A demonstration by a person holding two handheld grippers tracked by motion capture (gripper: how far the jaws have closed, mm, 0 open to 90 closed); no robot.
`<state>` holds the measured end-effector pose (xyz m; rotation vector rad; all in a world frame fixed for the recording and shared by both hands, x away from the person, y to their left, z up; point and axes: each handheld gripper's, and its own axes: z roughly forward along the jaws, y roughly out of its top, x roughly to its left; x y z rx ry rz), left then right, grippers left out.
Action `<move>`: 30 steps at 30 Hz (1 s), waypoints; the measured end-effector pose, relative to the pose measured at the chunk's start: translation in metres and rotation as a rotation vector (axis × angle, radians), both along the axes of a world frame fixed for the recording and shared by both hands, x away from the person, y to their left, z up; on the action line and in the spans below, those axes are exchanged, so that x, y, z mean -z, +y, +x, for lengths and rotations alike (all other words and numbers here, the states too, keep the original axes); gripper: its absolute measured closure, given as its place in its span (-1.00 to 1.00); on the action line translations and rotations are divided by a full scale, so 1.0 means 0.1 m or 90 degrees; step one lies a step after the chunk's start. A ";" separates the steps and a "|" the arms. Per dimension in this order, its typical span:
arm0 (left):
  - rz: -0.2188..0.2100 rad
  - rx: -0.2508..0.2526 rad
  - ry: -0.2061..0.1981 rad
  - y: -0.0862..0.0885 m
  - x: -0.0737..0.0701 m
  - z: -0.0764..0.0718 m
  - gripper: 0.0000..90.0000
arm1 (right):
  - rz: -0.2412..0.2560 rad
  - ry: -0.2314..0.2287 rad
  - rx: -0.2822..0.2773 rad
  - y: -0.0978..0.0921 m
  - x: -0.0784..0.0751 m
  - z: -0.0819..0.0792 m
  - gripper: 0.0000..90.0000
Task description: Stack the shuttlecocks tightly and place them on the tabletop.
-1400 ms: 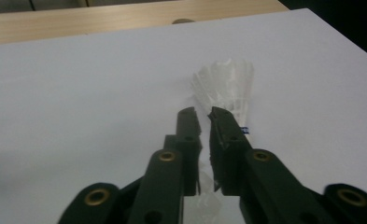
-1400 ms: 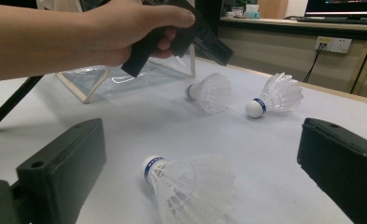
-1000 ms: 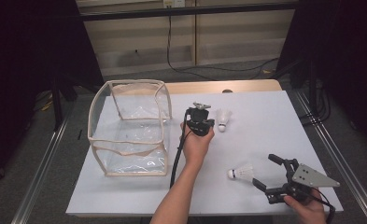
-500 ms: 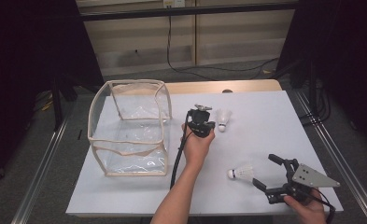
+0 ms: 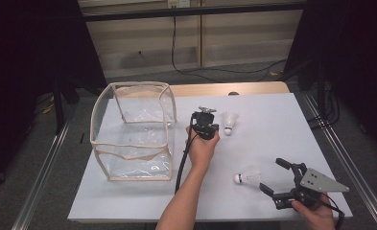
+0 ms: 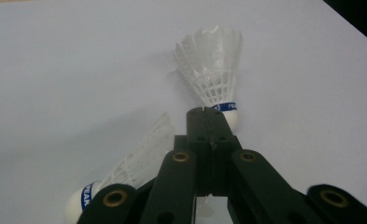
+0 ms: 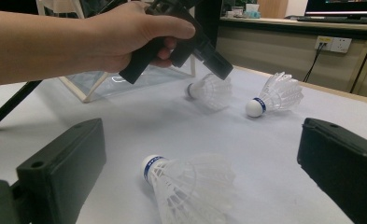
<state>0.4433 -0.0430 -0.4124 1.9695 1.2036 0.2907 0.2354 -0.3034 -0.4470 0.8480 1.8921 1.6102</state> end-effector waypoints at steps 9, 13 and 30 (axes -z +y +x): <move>0.003 0.005 0.004 -0.01 0.02 0.00 1.00 | 0.000 0.000 0.000 0.00 0.00 0.00 -0.99; 0.003 0.004 0.001 -0.02 0.02 -0.01 1.00 | -0.001 -0.001 0.000 0.00 0.00 0.00 -0.99; -0.005 0.003 -0.004 -0.01 -0.02 -0.02 0.98 | -0.002 -0.003 0.000 0.00 0.00 0.00 -0.99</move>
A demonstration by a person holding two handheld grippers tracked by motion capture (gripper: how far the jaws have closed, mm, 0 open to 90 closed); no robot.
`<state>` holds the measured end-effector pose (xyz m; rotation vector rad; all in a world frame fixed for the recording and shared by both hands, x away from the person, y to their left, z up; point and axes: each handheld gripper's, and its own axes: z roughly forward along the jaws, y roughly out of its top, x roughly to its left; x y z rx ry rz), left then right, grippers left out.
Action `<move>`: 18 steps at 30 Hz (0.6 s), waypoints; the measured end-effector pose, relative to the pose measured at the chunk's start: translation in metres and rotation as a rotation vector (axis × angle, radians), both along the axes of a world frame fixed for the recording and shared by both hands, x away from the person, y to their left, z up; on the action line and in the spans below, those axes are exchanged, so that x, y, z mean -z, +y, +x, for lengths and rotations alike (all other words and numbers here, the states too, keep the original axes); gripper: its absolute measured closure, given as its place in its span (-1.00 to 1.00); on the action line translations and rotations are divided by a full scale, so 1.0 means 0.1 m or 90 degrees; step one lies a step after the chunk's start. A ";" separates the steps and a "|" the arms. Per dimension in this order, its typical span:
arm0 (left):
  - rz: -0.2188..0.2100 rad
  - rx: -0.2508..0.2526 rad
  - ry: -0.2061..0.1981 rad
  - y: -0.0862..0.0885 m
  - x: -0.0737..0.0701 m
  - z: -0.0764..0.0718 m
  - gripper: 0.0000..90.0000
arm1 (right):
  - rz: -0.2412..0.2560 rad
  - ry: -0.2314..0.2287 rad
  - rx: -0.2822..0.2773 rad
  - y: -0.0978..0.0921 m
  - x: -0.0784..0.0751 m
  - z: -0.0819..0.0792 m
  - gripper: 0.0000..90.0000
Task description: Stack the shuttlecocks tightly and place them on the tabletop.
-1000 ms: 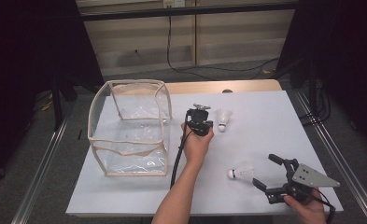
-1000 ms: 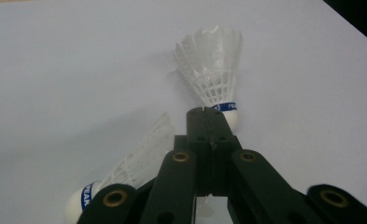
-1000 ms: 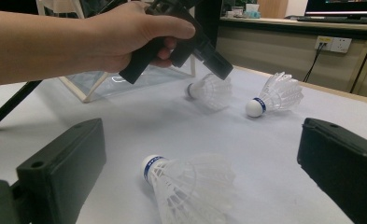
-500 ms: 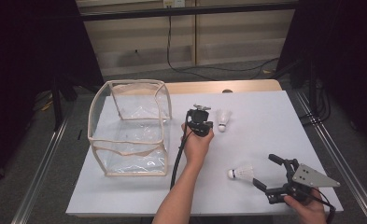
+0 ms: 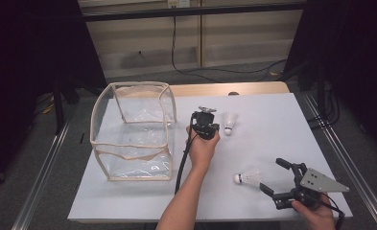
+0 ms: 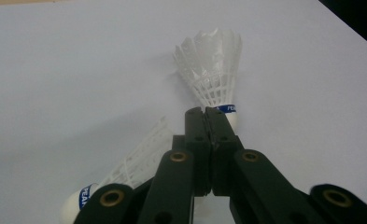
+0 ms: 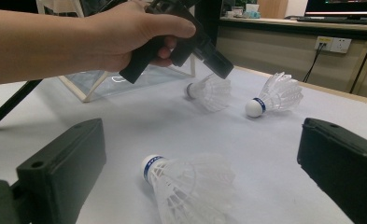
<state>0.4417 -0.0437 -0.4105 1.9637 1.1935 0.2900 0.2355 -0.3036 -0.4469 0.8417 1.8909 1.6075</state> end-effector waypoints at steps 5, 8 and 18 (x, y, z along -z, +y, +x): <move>-0.007 0.000 -0.005 0.00 -0.02 -0.01 0.97 | 0.001 0.000 0.000 0.00 0.00 0.00 -0.99; -0.012 0.001 -0.007 0.00 -0.04 -0.02 0.96 | 0.001 0.000 0.000 0.00 0.00 0.00 -0.99; -0.028 0.008 -0.020 0.05 -0.14 -0.09 0.81 | 0.000 0.001 0.001 0.00 0.00 0.00 -0.99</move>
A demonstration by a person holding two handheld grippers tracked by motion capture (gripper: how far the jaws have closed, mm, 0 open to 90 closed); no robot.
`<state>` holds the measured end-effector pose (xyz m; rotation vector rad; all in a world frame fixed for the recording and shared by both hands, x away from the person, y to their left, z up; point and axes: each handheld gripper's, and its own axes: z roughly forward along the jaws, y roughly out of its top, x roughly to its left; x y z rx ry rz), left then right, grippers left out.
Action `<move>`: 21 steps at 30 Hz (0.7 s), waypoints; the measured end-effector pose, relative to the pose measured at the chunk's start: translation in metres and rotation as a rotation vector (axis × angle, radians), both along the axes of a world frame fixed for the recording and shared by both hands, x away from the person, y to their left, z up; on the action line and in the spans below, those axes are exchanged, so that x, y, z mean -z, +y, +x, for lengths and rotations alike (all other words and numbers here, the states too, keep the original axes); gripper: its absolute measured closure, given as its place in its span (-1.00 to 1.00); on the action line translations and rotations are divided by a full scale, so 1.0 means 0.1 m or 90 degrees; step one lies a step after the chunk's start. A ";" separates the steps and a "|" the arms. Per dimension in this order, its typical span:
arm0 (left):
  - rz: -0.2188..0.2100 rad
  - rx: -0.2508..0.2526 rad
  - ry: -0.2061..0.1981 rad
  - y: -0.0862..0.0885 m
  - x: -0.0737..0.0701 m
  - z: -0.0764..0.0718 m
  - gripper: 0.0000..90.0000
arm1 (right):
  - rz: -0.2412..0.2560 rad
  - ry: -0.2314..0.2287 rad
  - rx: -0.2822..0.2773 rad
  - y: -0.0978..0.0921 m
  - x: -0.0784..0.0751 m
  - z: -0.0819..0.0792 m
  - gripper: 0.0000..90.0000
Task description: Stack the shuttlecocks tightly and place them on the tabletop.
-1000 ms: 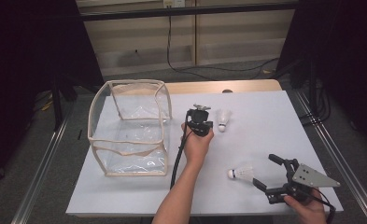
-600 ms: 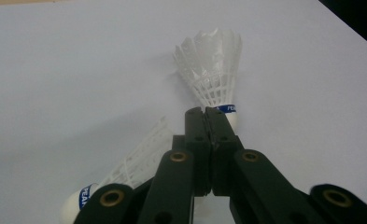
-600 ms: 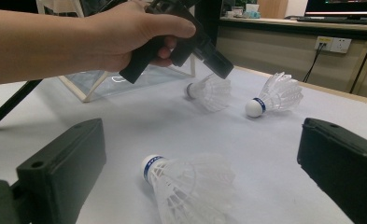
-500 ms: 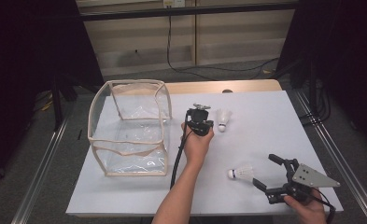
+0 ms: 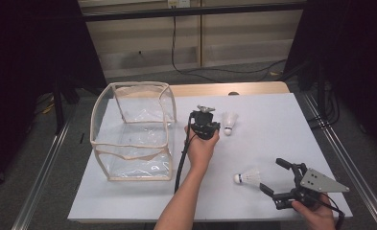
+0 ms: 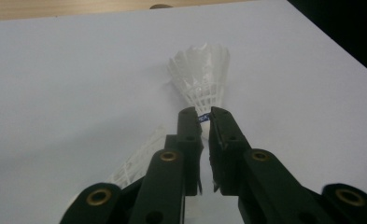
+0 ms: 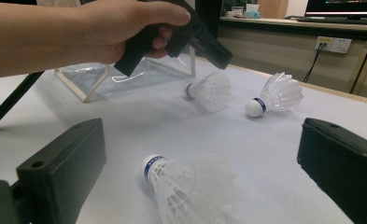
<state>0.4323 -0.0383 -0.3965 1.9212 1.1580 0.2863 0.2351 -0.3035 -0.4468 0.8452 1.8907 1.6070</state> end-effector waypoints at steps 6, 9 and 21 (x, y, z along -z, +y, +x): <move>-0.017 0.011 -0.003 0.02 -0.04 -0.06 0.53 | -0.001 -0.001 0.001 0.00 0.00 0.00 -0.99; -0.021 0.017 -0.003 0.04 -0.05 -0.10 0.42 | -0.004 0.000 0.001 0.00 0.00 0.00 -0.99; -0.049 0.058 -0.022 0.06 -0.12 -0.27 -0.08 | -0.006 0.001 -0.001 0.00 0.00 -0.01 -0.99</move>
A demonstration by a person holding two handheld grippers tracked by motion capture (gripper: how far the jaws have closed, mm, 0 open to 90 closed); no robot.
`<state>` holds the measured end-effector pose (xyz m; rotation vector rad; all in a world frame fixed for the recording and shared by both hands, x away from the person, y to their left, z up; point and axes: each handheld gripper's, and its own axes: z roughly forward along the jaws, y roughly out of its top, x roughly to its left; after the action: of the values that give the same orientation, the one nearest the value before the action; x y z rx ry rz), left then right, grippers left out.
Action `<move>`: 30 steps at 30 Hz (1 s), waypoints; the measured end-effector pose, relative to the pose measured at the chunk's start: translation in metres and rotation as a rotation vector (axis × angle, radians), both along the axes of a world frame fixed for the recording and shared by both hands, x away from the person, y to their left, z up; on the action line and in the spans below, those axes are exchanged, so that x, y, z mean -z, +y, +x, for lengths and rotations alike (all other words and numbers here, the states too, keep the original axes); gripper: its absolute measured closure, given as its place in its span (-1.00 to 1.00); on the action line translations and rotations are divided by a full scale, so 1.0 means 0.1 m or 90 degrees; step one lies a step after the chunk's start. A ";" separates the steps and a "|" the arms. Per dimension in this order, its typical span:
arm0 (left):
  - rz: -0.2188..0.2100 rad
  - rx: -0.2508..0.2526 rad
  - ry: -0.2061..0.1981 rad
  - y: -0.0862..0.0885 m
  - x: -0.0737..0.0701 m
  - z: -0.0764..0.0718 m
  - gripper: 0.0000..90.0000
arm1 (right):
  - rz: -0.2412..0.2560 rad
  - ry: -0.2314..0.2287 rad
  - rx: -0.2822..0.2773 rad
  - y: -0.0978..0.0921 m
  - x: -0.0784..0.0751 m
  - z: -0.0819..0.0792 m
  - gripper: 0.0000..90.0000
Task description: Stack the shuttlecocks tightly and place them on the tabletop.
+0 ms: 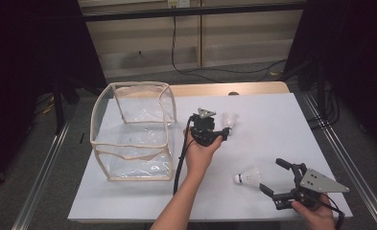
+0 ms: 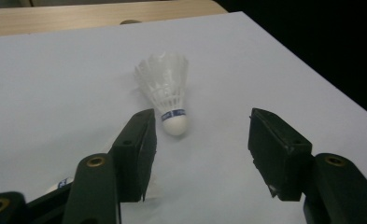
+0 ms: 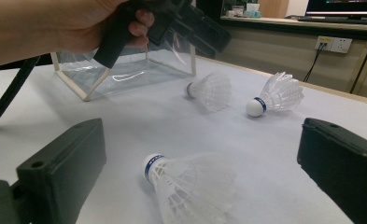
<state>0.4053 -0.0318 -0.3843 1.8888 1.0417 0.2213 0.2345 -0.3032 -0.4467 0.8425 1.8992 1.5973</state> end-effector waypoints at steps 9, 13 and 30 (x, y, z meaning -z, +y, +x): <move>-0.012 0.023 0.006 0.05 0.08 -0.09 -0.42 | -0.004 -0.001 -0.003 0.00 0.00 0.00 -0.99; -0.019 0.029 0.001 0.08 0.09 -0.14 -0.57 | -0.002 0.001 -0.002 0.01 0.00 0.00 -0.99; -0.023 0.092 -0.024 0.11 0.15 -0.30 -0.88 | -0.003 0.005 -0.003 0.00 0.01 0.01 -0.99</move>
<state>0.3751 -0.0209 -0.3989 1.9112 0.8745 0.1530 0.2351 -0.3027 -0.4474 0.8434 1.9111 1.5941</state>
